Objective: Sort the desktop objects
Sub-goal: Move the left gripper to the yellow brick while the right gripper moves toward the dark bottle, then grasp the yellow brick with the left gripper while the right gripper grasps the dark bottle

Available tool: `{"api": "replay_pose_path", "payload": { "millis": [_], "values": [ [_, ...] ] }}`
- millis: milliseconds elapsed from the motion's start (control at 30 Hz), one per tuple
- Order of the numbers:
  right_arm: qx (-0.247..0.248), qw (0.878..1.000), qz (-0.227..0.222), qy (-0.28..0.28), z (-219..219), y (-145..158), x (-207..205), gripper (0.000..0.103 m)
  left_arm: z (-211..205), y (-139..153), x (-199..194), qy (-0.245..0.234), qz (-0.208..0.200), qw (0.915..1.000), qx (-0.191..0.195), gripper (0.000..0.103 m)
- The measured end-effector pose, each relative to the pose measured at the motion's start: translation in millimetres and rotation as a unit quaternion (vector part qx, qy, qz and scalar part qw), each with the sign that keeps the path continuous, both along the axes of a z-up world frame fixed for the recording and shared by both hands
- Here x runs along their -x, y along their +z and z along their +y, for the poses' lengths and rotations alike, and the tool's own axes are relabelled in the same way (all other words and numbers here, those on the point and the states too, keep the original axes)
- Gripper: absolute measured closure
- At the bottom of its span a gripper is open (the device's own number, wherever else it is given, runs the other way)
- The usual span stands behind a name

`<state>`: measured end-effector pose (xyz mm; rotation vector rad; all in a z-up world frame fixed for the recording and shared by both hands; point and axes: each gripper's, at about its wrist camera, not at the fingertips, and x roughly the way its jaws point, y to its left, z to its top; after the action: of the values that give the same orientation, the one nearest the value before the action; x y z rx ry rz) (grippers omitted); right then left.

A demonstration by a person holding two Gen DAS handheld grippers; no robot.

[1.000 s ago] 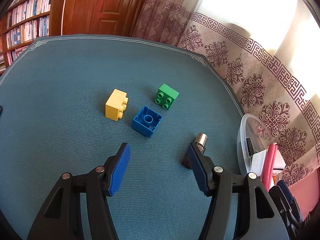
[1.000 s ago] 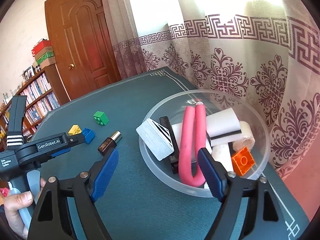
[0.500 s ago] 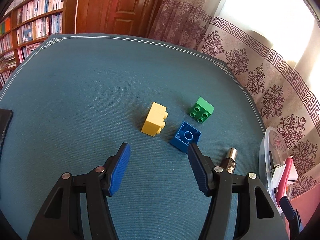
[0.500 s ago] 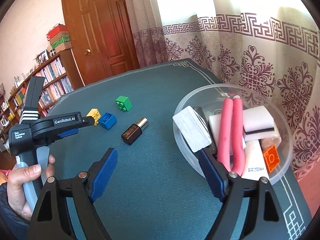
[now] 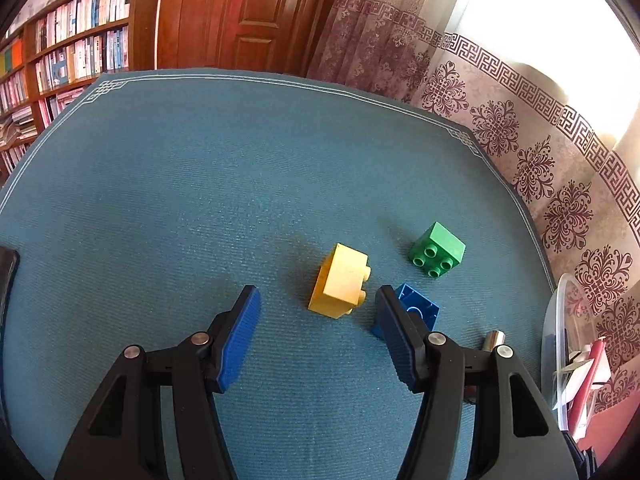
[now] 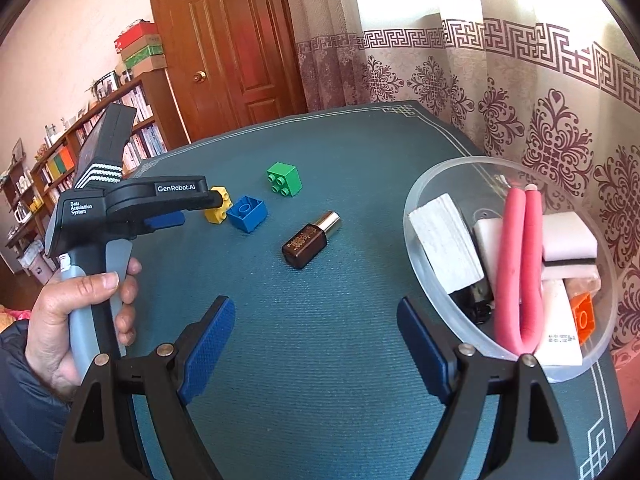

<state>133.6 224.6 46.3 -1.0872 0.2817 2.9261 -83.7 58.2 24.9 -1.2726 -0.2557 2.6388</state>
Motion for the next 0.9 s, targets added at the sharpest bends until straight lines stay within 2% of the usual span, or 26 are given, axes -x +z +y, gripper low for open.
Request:
{"api": "replay_pose_path", "payload": {
  "millis": [267, 600, 900],
  "values": [
    [-0.002, 1.000, -0.009, 0.010, -4, -4, 10, 0.017, 8, -9, 14, -0.011, -0.012, 0.9998, 0.009, 0.040],
    [0.001, 1.000, -0.020, 0.009, -5, -11, 25, 0.017, 14, -13, 15, -0.029, 0.017, 0.9989, 0.033, 0.041],
    [-0.004, 1.000, -0.020, 0.008, -8, -14, 41, 0.017, 4, -15, 11, -0.017, 0.029, 0.9982, 0.050, 0.070]
  ]
}}
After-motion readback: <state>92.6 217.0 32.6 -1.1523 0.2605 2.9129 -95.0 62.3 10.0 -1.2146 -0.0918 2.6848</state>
